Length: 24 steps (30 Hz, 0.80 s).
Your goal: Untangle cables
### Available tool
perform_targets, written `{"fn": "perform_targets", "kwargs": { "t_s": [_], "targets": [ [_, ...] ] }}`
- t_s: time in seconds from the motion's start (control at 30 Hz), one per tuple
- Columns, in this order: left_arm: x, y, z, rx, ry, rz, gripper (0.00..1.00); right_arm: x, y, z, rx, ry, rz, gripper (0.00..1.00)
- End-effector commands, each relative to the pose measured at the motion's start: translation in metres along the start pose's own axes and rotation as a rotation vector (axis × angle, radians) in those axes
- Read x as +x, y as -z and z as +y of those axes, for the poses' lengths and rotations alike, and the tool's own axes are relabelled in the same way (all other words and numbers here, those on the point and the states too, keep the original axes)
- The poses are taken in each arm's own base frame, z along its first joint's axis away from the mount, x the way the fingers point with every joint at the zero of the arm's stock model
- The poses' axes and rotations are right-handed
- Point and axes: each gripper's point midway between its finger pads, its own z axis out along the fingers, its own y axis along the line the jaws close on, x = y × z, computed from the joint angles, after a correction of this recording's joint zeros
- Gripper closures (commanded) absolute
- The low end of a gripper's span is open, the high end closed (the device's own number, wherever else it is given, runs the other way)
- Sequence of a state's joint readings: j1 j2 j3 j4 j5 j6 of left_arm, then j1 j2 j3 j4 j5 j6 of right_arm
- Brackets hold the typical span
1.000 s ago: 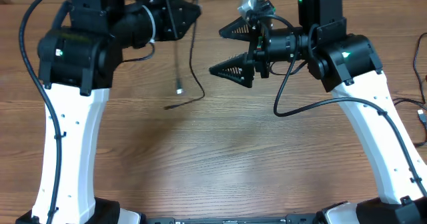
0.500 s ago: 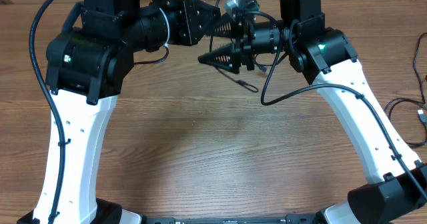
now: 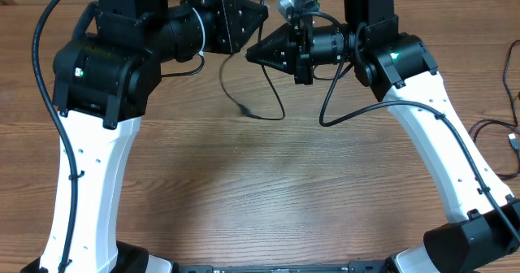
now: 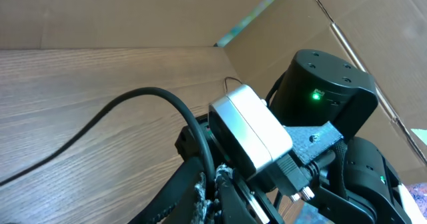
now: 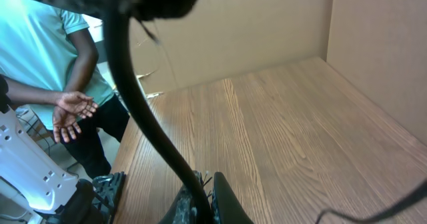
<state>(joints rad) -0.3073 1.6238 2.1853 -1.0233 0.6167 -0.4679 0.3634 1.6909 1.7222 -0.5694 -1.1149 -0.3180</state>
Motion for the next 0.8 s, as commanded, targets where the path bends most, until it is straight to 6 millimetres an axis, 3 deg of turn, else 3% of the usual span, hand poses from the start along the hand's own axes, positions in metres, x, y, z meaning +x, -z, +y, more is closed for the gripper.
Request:
{"fn": "perform_targets", "kwargs": {
  "t_s": [0.0,0.13,0.2,0.27,0.33,0.43,0.53,0.63,0.67,0.7,0.77],
  "targets": [
    [-0.004,0.003,-0.009,0.022,-0.037,-0.013,0.95,0.004,0.002,-0.007,0.014,-0.014,0.003,0.96],
    [-0.003,0.004,-0.012,0.036,-0.044,-0.008,0.84,0.007,0.012,-0.027,0.109,-0.022,0.017,0.96],
    [0.0,0.005,-0.019,0.072,-0.068,0.007,0.68,0.01,0.023,-0.045,0.193,-0.027,0.027,0.96],
    [0.004,0.006,-0.025,0.112,-0.091,0.029,0.58,0.014,0.039,-0.066,0.291,-0.037,0.036,0.96],
    [0.01,0.007,-0.03,0.144,-0.1,0.053,0.55,0.02,0.067,-0.094,0.433,-0.071,0.046,0.96],
    [0.017,0.007,-0.03,0.151,-0.078,0.085,0.56,0.033,0.131,-0.142,0.713,-0.139,0.062,0.96],
    [0.023,0.008,-0.028,0.145,-0.083,0.104,0.56,0.048,0.213,-0.175,0.968,-0.181,0.069,0.96],
    [0.024,0.009,-0.028,0.141,-0.093,0.109,0.57,0.057,0.292,-0.186,1.118,-0.211,0.031,0.96],
    [0.024,0.009,-0.028,0.141,-0.095,0.109,0.58,0.061,0.325,-0.188,1.176,-0.216,0.01,0.96],
    [0.024,0.009,-0.028,0.141,-0.097,0.108,0.58,0.063,0.342,-0.188,1.209,-0.22,0.001,0.96],
    [0.025,0.009,-0.026,0.135,-0.092,0.113,0.58,0.072,0.398,-0.185,1.318,-0.23,-0.023,0.96]
  ]
}}
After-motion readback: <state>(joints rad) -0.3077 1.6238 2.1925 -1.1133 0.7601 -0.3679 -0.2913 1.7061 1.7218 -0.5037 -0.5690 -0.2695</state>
